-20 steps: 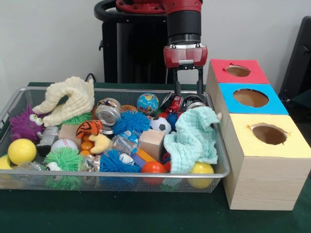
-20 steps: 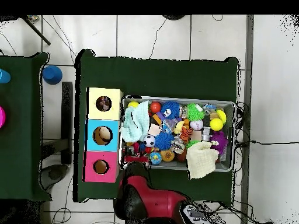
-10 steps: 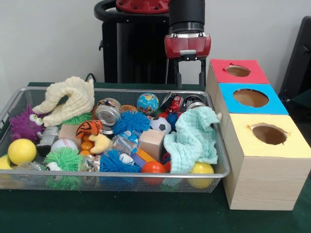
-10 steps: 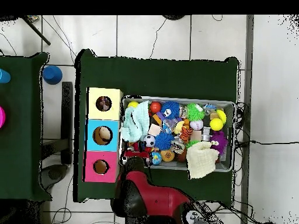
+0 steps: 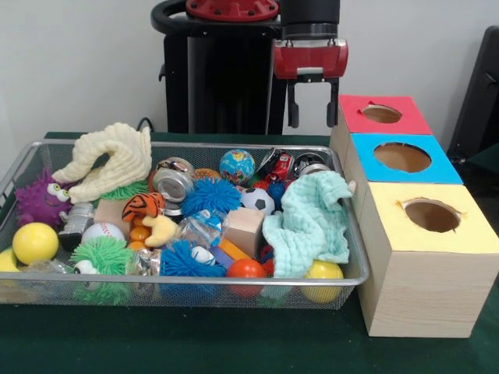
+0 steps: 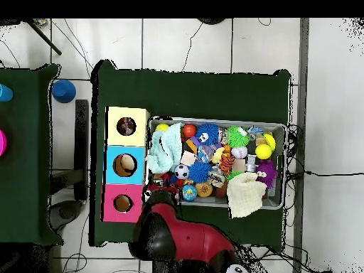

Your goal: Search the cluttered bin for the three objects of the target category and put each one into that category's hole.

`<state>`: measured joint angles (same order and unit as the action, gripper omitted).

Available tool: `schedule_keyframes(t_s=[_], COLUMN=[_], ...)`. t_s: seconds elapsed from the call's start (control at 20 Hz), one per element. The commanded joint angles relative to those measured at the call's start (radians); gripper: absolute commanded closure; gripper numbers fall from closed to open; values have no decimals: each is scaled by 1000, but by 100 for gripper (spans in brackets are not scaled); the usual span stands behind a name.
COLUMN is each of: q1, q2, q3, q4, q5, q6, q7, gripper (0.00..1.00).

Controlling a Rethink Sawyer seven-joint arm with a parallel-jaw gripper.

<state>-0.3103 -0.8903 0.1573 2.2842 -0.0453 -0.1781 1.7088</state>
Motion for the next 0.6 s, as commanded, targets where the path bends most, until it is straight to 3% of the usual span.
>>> schedule_keyframes(t_s=[0.05,0.3,0.6], q1=[33,61,73], q2=[-79,-74,-42], q3=[47,12,-9], q4=[-147,-200,-273], q5=[104,109,97], q6=[225,303,492], q7=[156,140,107], gripper=[0,0,0])
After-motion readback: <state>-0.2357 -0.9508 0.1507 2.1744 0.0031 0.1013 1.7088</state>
